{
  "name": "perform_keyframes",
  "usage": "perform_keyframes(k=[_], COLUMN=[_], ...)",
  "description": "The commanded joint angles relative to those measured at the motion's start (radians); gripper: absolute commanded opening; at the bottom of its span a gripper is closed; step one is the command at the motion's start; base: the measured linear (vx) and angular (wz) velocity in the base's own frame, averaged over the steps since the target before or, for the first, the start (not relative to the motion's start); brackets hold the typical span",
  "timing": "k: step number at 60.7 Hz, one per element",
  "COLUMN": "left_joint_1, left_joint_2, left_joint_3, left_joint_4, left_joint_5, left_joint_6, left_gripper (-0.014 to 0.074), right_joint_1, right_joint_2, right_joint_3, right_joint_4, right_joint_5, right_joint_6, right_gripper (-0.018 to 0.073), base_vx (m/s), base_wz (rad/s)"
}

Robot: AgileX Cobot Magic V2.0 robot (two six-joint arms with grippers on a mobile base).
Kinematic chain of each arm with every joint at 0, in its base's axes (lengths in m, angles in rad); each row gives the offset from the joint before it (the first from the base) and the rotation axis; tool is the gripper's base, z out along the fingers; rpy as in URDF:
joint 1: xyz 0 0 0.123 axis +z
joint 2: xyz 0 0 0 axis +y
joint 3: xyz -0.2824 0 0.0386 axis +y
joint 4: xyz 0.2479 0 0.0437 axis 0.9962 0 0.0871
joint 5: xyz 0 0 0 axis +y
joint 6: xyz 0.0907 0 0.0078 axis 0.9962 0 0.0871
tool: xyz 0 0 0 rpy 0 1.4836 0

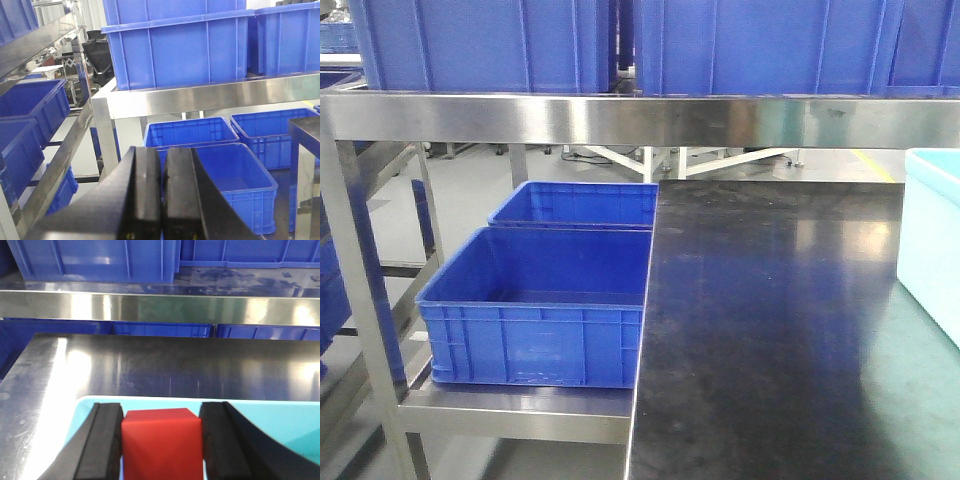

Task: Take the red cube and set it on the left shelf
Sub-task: 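Lift the red cube out of the light-blue bin with the right gripper, then turn the base away from the table while holding the red cube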

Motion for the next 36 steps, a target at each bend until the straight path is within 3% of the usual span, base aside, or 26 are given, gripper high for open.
perform_keyframes(k=[1,36], left_joint_1=[-0.006,-0.006], left_joint_2=[0.008,0.008], left_joint_3=[0.022,0.022], left_joint_4=[-0.002,-0.002], left_joint_5=[-0.084,-0.084], left_joint_6=[0.002,0.002], left_gripper=[0.0106,0.0106], right_joint_1=[0.000,0.000], right_joint_2=[0.003,0.003], right_joint_3=[-0.030,-0.030], right_joint_4=[-0.003,-0.003], right_joint_5=[-0.086,-0.086], right_joint_6=[-0.005,-0.005], right_gripper=[0.0050,0.0050], base_vx=[0.00,-0.01], base_wz=[0.00,-0.01])
